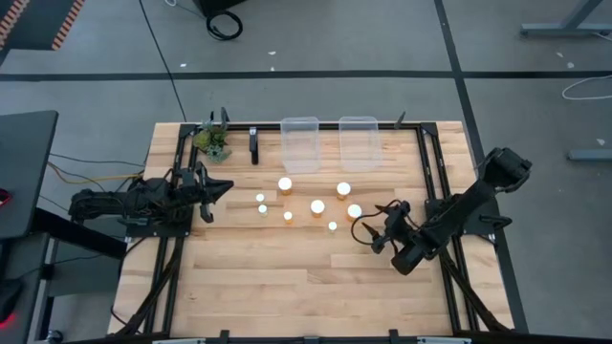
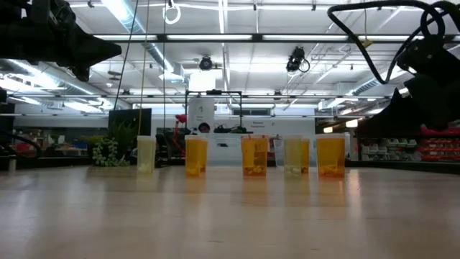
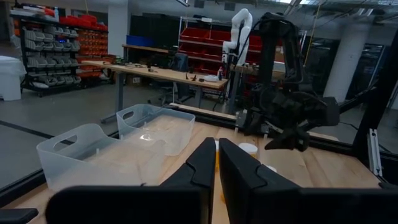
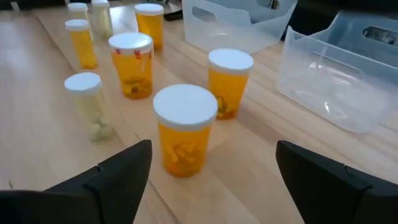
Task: Pick and place medicine bottles into bin by pill shape (circle, oval)
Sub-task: Put the bottom right big orange pill into the right transparent bin
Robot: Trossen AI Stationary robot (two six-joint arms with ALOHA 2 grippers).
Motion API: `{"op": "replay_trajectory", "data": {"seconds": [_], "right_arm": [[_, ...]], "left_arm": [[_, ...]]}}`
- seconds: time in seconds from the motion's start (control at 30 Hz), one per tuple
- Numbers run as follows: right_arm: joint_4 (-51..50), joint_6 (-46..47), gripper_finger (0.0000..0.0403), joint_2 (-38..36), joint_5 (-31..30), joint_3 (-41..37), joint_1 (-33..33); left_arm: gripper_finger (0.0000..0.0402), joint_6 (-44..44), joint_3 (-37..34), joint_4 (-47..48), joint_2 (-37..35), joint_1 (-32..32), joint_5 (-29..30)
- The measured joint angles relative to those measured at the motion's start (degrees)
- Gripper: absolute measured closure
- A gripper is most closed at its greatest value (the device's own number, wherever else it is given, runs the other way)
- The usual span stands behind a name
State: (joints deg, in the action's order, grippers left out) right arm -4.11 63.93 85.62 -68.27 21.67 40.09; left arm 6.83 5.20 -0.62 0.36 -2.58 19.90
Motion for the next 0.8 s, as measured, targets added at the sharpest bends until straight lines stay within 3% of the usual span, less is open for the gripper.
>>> {"op": "replay_trajectory", "data": {"seconds": [0.3,0.8], "right_arm": [[9.12,-0.03,0.0052,9.18,-1.68,-0.02,-1.11],[17.22,-3.43,0.0052,11.19,0.69,0.0,-5.35]], "left_arm": [[0.0368,0.0,0.01,-0.01,0.0,-0.01,0.0],[0.0369,-0.02,0.01,0.0,0.0,-0.01,0.02]]}}
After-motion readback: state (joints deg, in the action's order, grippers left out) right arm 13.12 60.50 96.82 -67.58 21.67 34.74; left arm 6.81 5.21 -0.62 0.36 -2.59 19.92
